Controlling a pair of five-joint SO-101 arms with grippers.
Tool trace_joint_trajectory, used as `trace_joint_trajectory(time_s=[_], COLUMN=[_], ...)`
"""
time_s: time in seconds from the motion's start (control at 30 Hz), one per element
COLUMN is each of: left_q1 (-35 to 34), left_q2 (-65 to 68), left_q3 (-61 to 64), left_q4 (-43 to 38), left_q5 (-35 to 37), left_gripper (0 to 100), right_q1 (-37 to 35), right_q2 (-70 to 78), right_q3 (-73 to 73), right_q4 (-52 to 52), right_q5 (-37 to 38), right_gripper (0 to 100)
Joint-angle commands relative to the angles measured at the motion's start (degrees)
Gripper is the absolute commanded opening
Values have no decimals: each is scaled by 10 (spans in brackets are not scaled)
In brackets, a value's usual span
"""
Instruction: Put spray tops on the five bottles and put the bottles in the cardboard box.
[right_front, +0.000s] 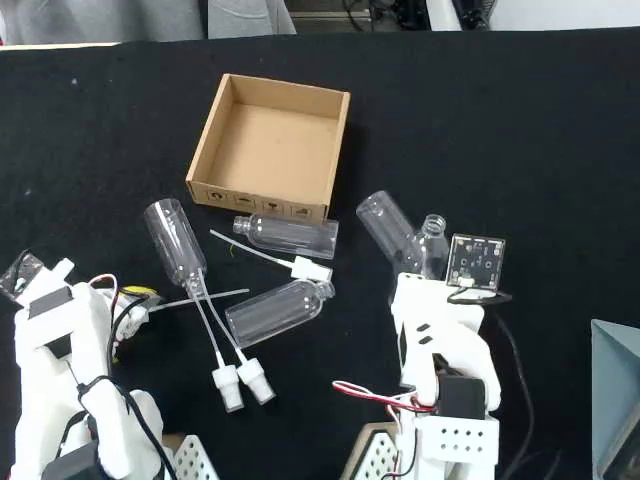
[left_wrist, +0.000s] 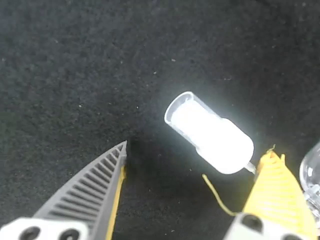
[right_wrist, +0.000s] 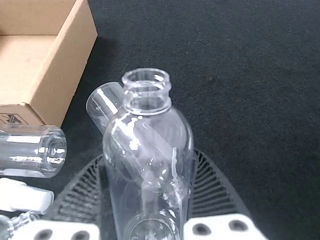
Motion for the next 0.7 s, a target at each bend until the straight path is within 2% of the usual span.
trace_joint_trajectory(time_s=[0.0, 0.37, 0.67], left_q1=[-6, -4, -3], left_q2=[-7, -1, 0], left_q3=[-42, -71, -65], left_q4=[-4, -4, -4], left_q5=[17, 88, 95], left_gripper=[371, 371, 371], right_q1=[17, 17, 17], right_q2=[-56, -56, -56], right_q3=[-1, -1, -1], right_q4=[3, 3, 3], right_q5=[7, 7, 7], right_gripper=[32, 32, 32])
